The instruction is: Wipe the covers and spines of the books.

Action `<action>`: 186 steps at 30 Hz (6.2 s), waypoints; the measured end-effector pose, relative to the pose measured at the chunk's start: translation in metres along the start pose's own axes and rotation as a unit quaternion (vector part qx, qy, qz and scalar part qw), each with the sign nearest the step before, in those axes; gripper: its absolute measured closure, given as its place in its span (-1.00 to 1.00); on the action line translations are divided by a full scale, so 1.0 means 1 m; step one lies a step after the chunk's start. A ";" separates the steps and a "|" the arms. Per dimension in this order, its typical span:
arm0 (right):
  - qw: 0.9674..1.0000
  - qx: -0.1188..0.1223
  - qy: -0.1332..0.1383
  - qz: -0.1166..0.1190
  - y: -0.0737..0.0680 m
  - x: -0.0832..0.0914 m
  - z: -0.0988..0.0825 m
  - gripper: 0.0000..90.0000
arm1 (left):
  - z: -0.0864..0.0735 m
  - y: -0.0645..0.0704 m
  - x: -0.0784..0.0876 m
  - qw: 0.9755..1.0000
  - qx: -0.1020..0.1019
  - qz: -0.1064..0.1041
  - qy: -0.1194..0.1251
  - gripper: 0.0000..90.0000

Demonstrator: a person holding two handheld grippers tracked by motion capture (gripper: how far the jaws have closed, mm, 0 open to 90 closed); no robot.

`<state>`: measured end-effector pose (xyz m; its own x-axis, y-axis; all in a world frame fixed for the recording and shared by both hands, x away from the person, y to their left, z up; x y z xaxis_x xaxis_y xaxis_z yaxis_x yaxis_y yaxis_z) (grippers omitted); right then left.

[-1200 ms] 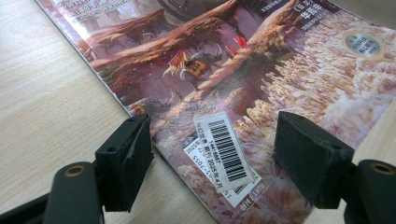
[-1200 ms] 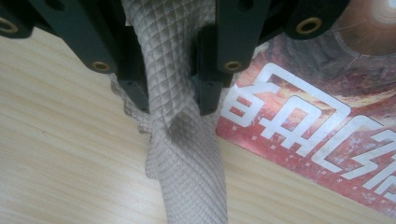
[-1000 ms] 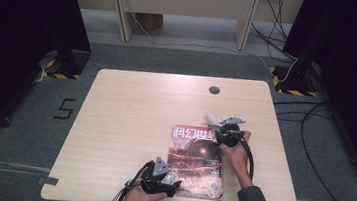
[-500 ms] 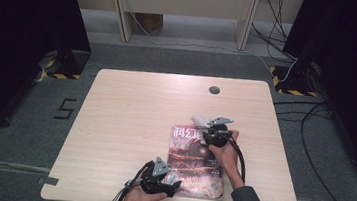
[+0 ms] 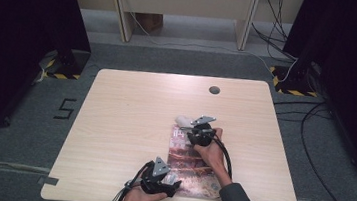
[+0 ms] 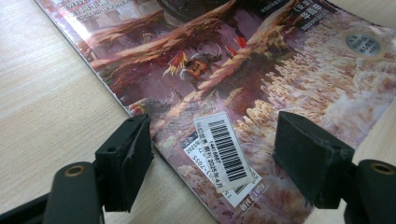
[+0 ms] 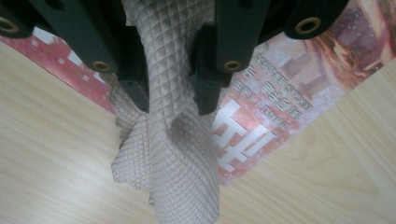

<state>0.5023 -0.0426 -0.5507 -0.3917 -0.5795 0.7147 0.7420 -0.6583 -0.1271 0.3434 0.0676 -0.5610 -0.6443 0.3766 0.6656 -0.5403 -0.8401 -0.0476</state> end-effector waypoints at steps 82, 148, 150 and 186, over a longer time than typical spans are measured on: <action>0.997 0.050 -0.017 0.063 -0.052 0.015 -0.025 0.59 | -0.010 -0.005 0.029 0.999 -0.036 -0.015 0.014 -0.37; 0.998 -0.025 -0.012 -0.061 0.033 0.077 -0.070 0.62 | -0.014 0.010 0.020 0.996 -0.085 -0.026 -0.001 -0.16; 0.998 -0.028 -0.011 -0.058 0.032 0.077 -0.070 0.62 | -0.013 0.011 0.019 0.996 -0.083 -0.024 -0.001 -0.16; 1.000 -0.005 -0.015 -0.011 -0.006 0.057 -0.058 0.59 | -0.017 -0.002 0.033 0.999 -0.042 -0.028 0.004 -0.51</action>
<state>0.4438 -0.0992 -0.5487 -0.3912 -0.5497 0.7381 0.7282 -0.6753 -0.1169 0.3136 0.0882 -0.5515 -0.6165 0.4256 0.6624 -0.6188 -0.7821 -0.0734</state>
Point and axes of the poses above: each handheld gripper's, and its own axes: x roughly backward along the jaws, z roughly out of its top, y roughly to its right, the point moved 7 cm from there along -x, roughly forward along the jaws, and after that the axes turned 12 degrees about z, right-handed, at the moved point
